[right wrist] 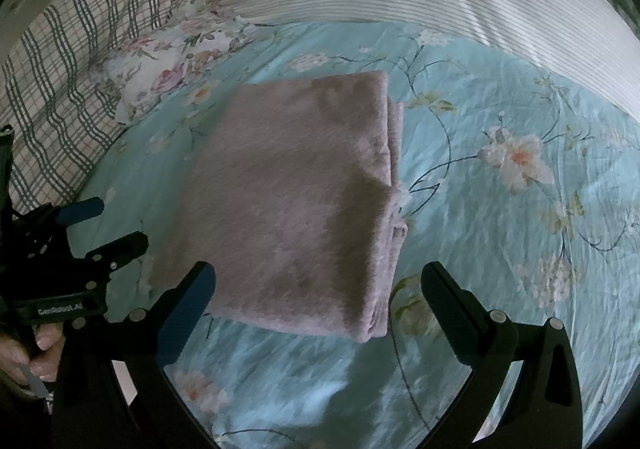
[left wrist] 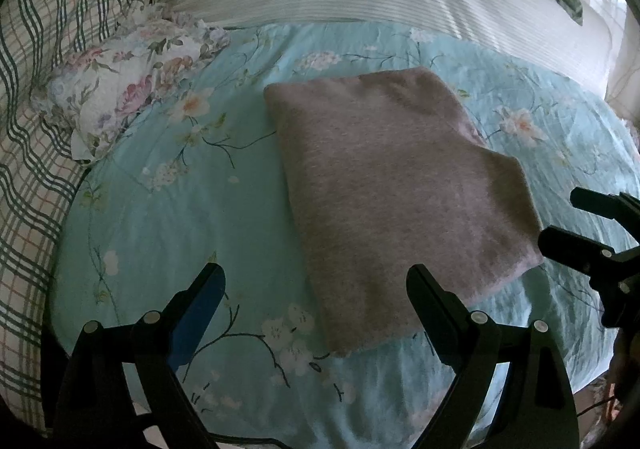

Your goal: Fold small clothes

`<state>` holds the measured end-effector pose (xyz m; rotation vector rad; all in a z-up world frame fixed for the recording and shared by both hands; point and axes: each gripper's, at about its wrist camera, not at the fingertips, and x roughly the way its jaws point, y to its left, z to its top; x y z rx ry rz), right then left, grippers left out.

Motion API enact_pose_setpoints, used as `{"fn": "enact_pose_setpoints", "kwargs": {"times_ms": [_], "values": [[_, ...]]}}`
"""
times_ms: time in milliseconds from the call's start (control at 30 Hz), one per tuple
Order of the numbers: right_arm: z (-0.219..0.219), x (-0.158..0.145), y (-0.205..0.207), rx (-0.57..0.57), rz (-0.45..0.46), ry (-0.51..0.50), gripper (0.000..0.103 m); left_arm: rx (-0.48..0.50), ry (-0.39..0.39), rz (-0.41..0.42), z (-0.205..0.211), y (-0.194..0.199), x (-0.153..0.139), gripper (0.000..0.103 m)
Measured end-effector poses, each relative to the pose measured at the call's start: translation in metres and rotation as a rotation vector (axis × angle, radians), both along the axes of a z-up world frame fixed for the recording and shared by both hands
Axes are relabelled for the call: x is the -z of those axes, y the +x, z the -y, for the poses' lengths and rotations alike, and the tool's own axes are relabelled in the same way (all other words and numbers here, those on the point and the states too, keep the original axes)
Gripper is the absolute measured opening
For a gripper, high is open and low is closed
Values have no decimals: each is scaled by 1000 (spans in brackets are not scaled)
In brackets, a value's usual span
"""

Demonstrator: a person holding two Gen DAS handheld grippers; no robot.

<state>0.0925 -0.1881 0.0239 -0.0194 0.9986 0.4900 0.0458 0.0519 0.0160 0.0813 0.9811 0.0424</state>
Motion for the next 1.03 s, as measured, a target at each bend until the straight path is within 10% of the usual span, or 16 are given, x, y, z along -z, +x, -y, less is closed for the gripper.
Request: {"fn": "enact_pose_setpoints", "kwargs": {"times_ms": [1033], "values": [[1, 5, 13, 2, -12, 13, 102, -18, -9, 6, -1, 4, 1, 93]]}}
